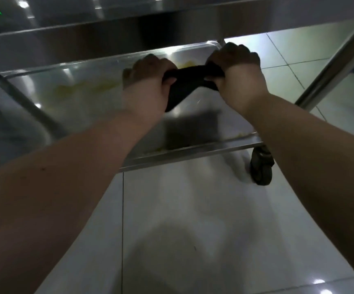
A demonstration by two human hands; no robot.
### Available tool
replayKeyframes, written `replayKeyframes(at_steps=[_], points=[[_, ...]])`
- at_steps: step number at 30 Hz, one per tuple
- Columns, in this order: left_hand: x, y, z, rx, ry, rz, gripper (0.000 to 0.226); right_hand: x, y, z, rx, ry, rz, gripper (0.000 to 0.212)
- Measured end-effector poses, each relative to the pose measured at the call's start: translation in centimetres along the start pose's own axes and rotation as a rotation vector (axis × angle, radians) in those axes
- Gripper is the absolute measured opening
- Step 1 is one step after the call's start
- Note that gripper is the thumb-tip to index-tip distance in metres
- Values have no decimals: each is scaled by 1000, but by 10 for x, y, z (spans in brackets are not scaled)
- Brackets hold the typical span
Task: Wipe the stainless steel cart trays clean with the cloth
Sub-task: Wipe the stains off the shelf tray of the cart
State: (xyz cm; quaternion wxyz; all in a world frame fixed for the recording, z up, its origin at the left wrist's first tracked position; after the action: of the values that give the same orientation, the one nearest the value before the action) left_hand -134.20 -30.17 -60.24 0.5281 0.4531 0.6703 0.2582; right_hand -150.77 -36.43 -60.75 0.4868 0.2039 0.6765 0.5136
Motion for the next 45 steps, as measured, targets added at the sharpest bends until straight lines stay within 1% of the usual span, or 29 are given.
replayKeyframes(at_steps=[1,3,5,6,7,8,9,11,12,13,14,16,17,18,20,22,25,26,27,29,32,33,35,37,39,41,42,43,45], points=[[5,-11,0,29,-4,42,27,5,-9,-3,24,2,30,23],[25,-42,0,110,-5,192,27,31,-31,-5,15,9,123,32],[60,-74,-2,78,-31,354,28,74,-53,-2,-20,8,256,36],[80,-85,-4,42,-74,407,28,97,-64,1,-15,24,321,36],[97,-92,-6,35,-113,427,28,118,-72,3,-5,47,371,35],[110,-95,-5,53,-128,428,29,134,-77,4,-6,59,385,34],[115,-94,0,86,-116,397,32,143,-78,4,-29,50,362,34],[104,-87,30,167,16,267,41,137,-74,6,-123,-11,253,41],[94,-84,51,182,112,222,44,125,-72,10,-173,-49,204,45],[84,-85,74,154,198,208,46,111,-74,18,-207,-89,192,49],[75,-88,96,75,255,232,48,95,-82,30,-210,-127,241,54],[64,-99,135,-89,311,338,53,74,-114,59,-114,-153,484,69],[62,-104,150,-125,336,393,56,71,-131,71,-67,-150,588,74],[61,-110,161,-144,354,435,58,70,-146,79,-33,-140,644,77],[59,-120,173,-185,359,483,60,74,-159,67,-2,-125,641,79],[59,-123,175,-206,353,493,60,79,-157,29,3,-127,614,80],[60,-123,172,-224,359,473,60,92,-151,-46,105,-276,661,82],[60,-124,171,-229,359,471,59,93,-150,-57,137,-333,659,83],[60,-124,170,-231,360,473,59,92,-151,-54,155,-368,653,82],[60,-125,169,-236,366,482,58,80,-159,-10,129,-359,623,79],[60,-123,170,-228,370,491,55,64,-169,90,37,-196,576,70],[60,-122,171,-222,372,488,55,62,-170,110,13,-151,566,66],[61,-122,172,-203,384,478,54,63,-169,111,10,-91,542,60],[60,-123,172,-194,382,467,55,64,-168,75,34,-64,503,61],[60,-124,173,-192,378,461,55,56,-170,19,68,-128,530,64],[60,-125,173,-196,365,458,56,42,-177,-33,114,-261,590,65],[60,-126,173,-203,361,458,56,34,-182,-47,137,-324,608,65],[60,-127,173,-211,360,461,57,25,-187,-52,154,-379,616,65],[61,-127,172,-219,367,460,59,4,-199,-39,162,-451,601,64]])
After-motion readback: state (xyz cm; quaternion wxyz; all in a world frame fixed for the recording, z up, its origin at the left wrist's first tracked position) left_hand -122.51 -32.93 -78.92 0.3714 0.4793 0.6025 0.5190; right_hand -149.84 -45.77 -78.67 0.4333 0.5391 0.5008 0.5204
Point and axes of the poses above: each hand's wrist, its own x-axis away from the middle knuckle, its own y-axis out of the back of the hand, z = x × y, the point moved 7 cm from there along -x, towards the middle knuckle, and after that the axes turned 7 degrees about x, right-handed, at the moved point
